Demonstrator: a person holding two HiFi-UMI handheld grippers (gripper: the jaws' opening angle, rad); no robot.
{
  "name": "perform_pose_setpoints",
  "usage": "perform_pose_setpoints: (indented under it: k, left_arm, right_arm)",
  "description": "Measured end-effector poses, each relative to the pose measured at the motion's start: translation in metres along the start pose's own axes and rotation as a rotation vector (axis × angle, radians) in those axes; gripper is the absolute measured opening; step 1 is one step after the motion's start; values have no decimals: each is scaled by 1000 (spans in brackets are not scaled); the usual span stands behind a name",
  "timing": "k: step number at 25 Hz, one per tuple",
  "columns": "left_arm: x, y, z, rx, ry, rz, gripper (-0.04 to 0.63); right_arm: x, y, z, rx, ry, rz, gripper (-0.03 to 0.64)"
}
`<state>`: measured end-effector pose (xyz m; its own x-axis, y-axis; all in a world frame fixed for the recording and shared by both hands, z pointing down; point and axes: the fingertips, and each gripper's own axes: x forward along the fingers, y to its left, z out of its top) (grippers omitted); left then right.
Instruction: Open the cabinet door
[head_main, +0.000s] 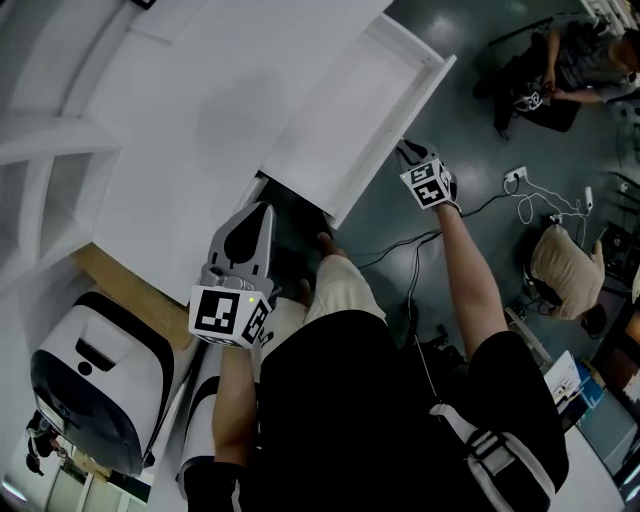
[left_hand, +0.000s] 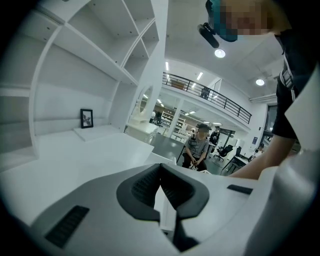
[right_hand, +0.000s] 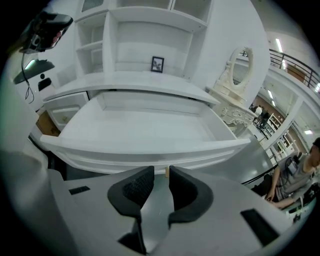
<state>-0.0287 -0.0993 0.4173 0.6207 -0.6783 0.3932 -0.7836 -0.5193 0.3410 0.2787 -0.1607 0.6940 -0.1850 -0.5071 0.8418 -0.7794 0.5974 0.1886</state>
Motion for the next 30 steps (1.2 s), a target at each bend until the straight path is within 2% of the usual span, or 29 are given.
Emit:
perform_pose_setpoints:
  k: [5, 11, 25, 30]
  left_arm:
    - [-33, -1, -4, -6, -29, 8, 23]
    - [-77, -1, -11, -14, -61, 19, 23]
    - [-164, -17, -27, -10, -150, 12, 23]
    - [-189, -27, -40, -15, -161, 9, 23]
  right_arm:
    - [-30, 13, 5, 3, 7, -34, 110]
    - [-75, 39, 26, -11, -33, -63, 92]
    - [-171, 135, 86, -90, -208, -44, 5]
    - [-206, 169, 110, -133, -283, -22, 3]
